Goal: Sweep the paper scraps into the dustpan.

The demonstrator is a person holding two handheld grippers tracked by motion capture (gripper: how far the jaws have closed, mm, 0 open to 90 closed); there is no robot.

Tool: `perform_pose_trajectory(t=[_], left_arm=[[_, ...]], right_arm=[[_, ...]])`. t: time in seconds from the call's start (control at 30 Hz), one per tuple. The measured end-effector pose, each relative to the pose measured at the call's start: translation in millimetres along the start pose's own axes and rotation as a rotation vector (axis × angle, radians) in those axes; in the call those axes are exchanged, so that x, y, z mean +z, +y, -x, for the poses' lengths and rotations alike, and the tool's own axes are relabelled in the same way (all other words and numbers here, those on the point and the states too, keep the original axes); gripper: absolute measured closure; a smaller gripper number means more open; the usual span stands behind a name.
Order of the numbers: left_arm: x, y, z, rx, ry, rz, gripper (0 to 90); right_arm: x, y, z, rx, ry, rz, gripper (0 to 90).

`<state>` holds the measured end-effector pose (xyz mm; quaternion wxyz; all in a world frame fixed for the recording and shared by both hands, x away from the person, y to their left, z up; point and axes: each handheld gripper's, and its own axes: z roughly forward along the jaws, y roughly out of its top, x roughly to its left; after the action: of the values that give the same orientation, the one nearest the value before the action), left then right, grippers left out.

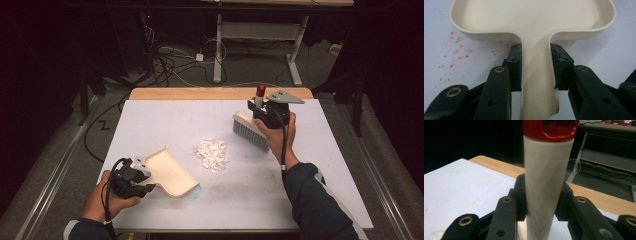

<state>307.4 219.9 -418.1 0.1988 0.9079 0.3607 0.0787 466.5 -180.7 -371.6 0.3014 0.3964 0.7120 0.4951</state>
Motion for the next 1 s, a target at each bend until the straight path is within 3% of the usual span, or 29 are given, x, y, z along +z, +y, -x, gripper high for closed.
perform_pose_trajectory(t=[0.17,0.27,0.47,0.5,0.63,0.73,0.9,1.0], left_arm=[[3.5,4.0,1.7,0.014,-0.026,-0.005,63.7],[8.0,8.7,3.2,0.03,-0.023,-0.015,63.7],[10.7,13.7,5.6,0.041,-0.019,-0.022,63.7],[10.7,13.7,5.6,0.041,-0.019,-0.022,63.7],[12.3,16.0,6.1,0.034,-0.022,-0.018,63.6],[16.5,18.8,7.6,0.029,-0.02,-0.026,63.6],[18.9,22.0,11.5,0.035,-0.007,-0.039,63.6],[20.6,24.8,13.2,0.031,-0.013,-0.039,63.6]], right_arm=[[13.9,-1.7,-14.5,-0.02,-0.021,0.015,70.2],[18.4,-2.2,-33.8,-0.042,0.0,0.014,70.1],[12.9,-8.8,-70.4,-0.095,0.078,-0.001,69.0],[12.9,-8.8,-70.4,-0.095,0.078,-0.001,69.0],[4.3,-13.0,-96.4,-0.128,0.155,0.003,68.6],[0.2,-14.5,-107.3,-0.121,0.192,0.009,68.5],[-3.4,-16.4,-119.5,-0.13,0.212,0.003,68.2],[-7.7,-17.8,-127.5,-0.097,0.225,0.017,68.1]])
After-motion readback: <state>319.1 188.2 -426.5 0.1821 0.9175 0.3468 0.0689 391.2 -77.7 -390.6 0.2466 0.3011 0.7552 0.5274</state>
